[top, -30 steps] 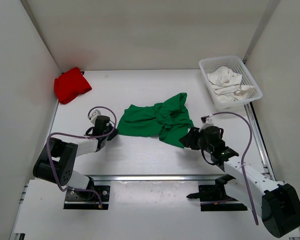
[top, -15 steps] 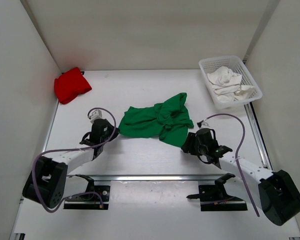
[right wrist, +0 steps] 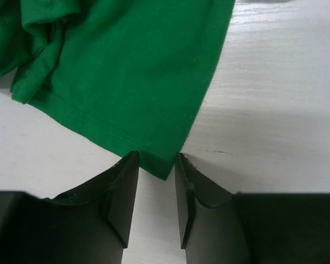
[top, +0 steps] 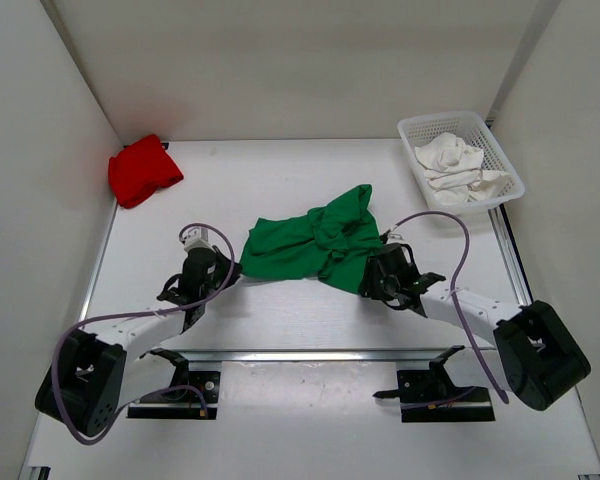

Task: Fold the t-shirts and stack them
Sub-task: Flatten out the tshirt

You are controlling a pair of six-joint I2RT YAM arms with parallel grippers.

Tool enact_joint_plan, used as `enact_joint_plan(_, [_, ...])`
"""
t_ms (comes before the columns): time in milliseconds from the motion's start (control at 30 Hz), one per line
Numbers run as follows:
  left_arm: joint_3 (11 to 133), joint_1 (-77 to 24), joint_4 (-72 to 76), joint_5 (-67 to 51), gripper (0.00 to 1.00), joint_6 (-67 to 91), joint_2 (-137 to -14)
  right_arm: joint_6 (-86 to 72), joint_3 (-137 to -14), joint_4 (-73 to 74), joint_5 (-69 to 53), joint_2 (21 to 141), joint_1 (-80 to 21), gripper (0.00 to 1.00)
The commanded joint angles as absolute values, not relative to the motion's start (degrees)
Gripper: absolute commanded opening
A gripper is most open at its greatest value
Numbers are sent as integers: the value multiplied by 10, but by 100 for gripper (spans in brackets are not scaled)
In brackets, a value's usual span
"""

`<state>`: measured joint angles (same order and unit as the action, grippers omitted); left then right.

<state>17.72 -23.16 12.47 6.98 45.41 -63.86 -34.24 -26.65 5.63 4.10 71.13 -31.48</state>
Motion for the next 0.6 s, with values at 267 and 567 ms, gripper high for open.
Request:
enact_joint_plan(267, [229,-269,84,64,0,407,-599,-323,-299,127,34,736,-320,0])
enact_joint_plan(567, [469,-100,-97,-139,0,358,-514,-242,-562,333,69,530,-247,0])
